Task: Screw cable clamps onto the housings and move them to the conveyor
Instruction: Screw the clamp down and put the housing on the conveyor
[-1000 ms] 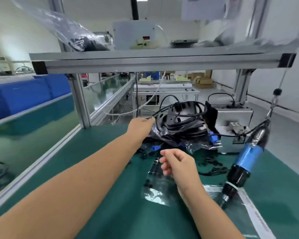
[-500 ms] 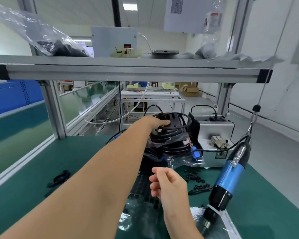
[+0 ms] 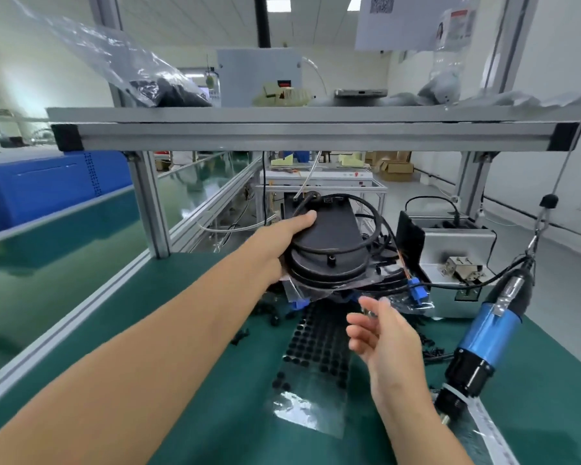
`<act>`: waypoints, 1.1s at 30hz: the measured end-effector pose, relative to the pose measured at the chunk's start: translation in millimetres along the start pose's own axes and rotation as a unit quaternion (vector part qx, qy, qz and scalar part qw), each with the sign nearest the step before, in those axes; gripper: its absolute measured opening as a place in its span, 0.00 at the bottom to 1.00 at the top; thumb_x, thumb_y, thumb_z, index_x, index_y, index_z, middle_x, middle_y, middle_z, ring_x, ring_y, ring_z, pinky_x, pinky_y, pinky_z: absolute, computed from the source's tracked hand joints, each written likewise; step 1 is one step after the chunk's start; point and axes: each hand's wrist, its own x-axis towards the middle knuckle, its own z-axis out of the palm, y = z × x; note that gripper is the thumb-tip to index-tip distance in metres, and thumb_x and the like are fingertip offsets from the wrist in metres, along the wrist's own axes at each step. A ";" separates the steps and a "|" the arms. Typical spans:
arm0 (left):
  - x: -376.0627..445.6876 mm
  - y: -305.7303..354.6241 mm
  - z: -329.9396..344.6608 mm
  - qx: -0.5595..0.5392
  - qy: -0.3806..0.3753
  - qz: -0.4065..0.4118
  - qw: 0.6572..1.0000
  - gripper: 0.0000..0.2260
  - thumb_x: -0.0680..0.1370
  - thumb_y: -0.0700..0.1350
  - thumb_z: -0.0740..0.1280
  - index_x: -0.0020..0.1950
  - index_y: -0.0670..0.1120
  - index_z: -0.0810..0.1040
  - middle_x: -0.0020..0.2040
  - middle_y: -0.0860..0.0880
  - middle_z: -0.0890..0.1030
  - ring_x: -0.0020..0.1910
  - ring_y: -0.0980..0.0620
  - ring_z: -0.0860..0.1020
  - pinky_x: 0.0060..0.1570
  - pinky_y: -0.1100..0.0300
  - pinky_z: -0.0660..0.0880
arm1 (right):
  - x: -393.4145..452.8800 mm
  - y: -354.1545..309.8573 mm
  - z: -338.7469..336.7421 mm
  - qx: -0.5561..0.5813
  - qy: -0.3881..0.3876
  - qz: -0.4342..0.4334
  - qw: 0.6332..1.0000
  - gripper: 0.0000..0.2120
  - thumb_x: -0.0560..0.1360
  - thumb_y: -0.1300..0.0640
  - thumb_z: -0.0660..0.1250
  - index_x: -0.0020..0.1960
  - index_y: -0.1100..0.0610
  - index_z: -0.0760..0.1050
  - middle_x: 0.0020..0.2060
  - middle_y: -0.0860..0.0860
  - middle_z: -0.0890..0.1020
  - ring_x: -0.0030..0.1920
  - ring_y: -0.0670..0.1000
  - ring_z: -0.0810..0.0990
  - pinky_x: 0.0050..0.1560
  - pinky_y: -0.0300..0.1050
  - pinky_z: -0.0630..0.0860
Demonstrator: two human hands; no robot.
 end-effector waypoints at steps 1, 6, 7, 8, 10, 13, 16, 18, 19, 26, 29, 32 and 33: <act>-19.0 -3.9 -11.0 -0.006 0.014 0.005 1.000 0.12 0.71 0.49 0.76 0.46 0.43 0.82 0.40 0.44 0.86 0.33 0.47 0.84 0.30 0.58 0.79 | 0.6 -3.1 -1.1 0.017 -0.015 0.015 1.000 0.17 0.81 0.46 0.57 0.54 0.57 0.78 0.34 0.52 0.84 0.31 0.47 0.80 0.30 0.40 0.75; -128.1 -47.0 -65.7 0.025 0.072 0.003 0.997 0.27 0.59 0.53 0.79 0.51 0.37 0.81 0.43 0.41 0.86 0.39 0.43 0.85 0.38 0.54 0.82 | -2.2 -8.4 10.6 -0.105 -0.154 0.107 0.977 0.38 0.68 0.26 0.49 0.60 0.54 0.75 0.47 0.52 0.86 0.47 0.50 0.85 0.44 0.47 0.78; -149.4 -60.5 -75.1 0.033 0.079 -0.006 0.996 0.31 0.57 0.53 0.79 0.53 0.37 0.79 0.44 0.40 0.86 0.41 0.42 0.85 0.38 0.54 0.82 | -5.4 -9.0 17.0 -0.128 -0.183 0.123 0.967 0.40 0.65 0.24 0.49 0.60 0.53 0.75 0.48 0.52 0.86 0.48 0.51 0.85 0.44 0.46 0.77; -167.1 -74.0 -82.7 0.031 0.083 -0.015 0.996 0.32 0.57 0.53 0.79 0.54 0.37 0.79 0.44 0.40 0.85 0.41 0.41 0.85 0.36 0.55 0.81 | -9.8 -9.4 24.0 -0.166 -0.207 0.133 0.955 0.40 0.65 0.23 0.49 0.58 0.53 0.76 0.47 0.52 0.86 0.47 0.50 0.85 0.43 0.45 0.77; -191.0 -97.7 -95.6 0.022 0.099 -0.029 0.994 0.29 0.59 0.51 0.79 0.53 0.37 0.79 0.44 0.40 0.85 0.41 0.41 0.85 0.34 0.58 0.80 | -21.8 -5.2 36.3 -0.282 -0.245 0.120 0.920 0.31 0.71 0.27 0.55 0.53 0.51 0.79 0.44 0.50 0.86 0.43 0.47 0.85 0.39 0.40 0.75; -201.7 -116.4 -107.6 0.053 0.115 -0.051 0.991 0.21 0.65 0.51 0.77 0.51 0.40 0.81 0.43 0.42 0.86 0.41 0.44 0.85 0.39 0.54 0.81 | -39.5 14.1 44.0 -0.434 -0.266 0.029 0.860 0.14 0.75 0.43 0.67 0.42 0.53 0.82 0.34 0.47 0.83 0.31 0.45 0.78 0.35 0.38 0.72; -199.2 -120.9 -113.0 0.148 0.117 -0.067 0.980 0.17 0.68 0.56 0.75 0.45 0.43 0.83 0.40 0.46 0.86 0.40 0.46 0.85 0.46 0.51 0.81 | -50.3 24.3 42.9 -0.496 -0.242 -0.015 0.834 0.07 0.76 0.50 0.68 0.43 0.51 0.82 0.29 0.43 0.78 0.31 0.44 0.75 0.30 0.36 0.70; -196.8 -119.8 -115.5 0.231 0.116 -0.064 0.964 0.19 0.68 0.61 0.73 0.40 0.45 0.84 0.36 0.49 0.86 0.36 0.50 0.84 0.36 0.58 0.79 | -52.3 23.1 39.8 -0.526 -0.220 -0.053 0.820 0.06 0.76 0.51 0.67 0.44 0.48 0.81 0.29 0.41 0.77 0.29 0.38 0.74 0.31 0.33 0.68; -196.4 -118.0 -116.8 0.267 0.115 -0.056 0.955 0.21 0.68 0.64 0.71 0.37 0.45 0.83 0.34 0.51 0.85 0.33 0.52 0.83 0.31 0.61 0.76 | -53.0 21.6 38.0 -0.530 -0.211 -0.067 0.819 0.06 0.76 0.51 0.67 0.43 0.47 0.81 0.28 0.40 0.77 0.27 0.36 0.74 0.31 0.33 0.67; -209.6 -106.7 -123.0 0.497 0.128 0.098 0.853 0.33 0.68 0.73 0.47 0.35 0.43 0.72 0.27 0.47 0.70 0.30 0.51 0.74 0.39 0.60 0.74 | -59.8 17.8 33.9 -0.619 -0.166 -0.143 0.754 0.06 0.77 0.51 0.66 0.48 0.49 0.81 0.37 0.39 0.78 0.41 0.41 0.77 0.42 0.37 0.69; -240.7 -105.0 -166.2 0.654 0.188 0.156 0.716 0.29 0.71 0.69 0.47 0.58 0.59 0.78 0.38 0.56 0.71 0.39 0.55 0.77 0.44 0.57 0.76 | -63.5 18.9 28.8 -0.653 -0.140 -0.164 0.726 0.08 0.77 0.52 0.65 0.53 0.50 0.80 0.45 0.46 0.80 0.47 0.47 0.79 0.50 0.42 0.73; -272.0 -103.4 -219.3 0.771 0.175 0.007 0.612 0.21 0.73 0.68 0.56 0.66 0.69 0.66 0.46 0.59 0.66 0.42 0.60 0.75 0.43 0.61 0.75 | -71.5 17.0 28.6 -0.649 -0.108 -0.226 0.719 0.08 0.77 0.53 0.64 0.54 0.50 0.79 0.48 0.49 0.79 0.49 0.50 0.79 0.52 0.46 0.74; -277.9 -104.4 -229.3 0.772 0.158 -0.031 0.615 0.20 0.73 0.67 0.60 0.65 0.71 0.65 0.47 0.59 0.65 0.44 0.61 0.74 0.43 0.65 0.72 | -75.3 16.2 31.4 -0.636 -0.100 -0.255 0.721 0.07 0.77 0.54 0.65 0.52 0.50 0.79 0.46 0.49 0.79 0.47 0.50 0.79 0.51 0.46 0.74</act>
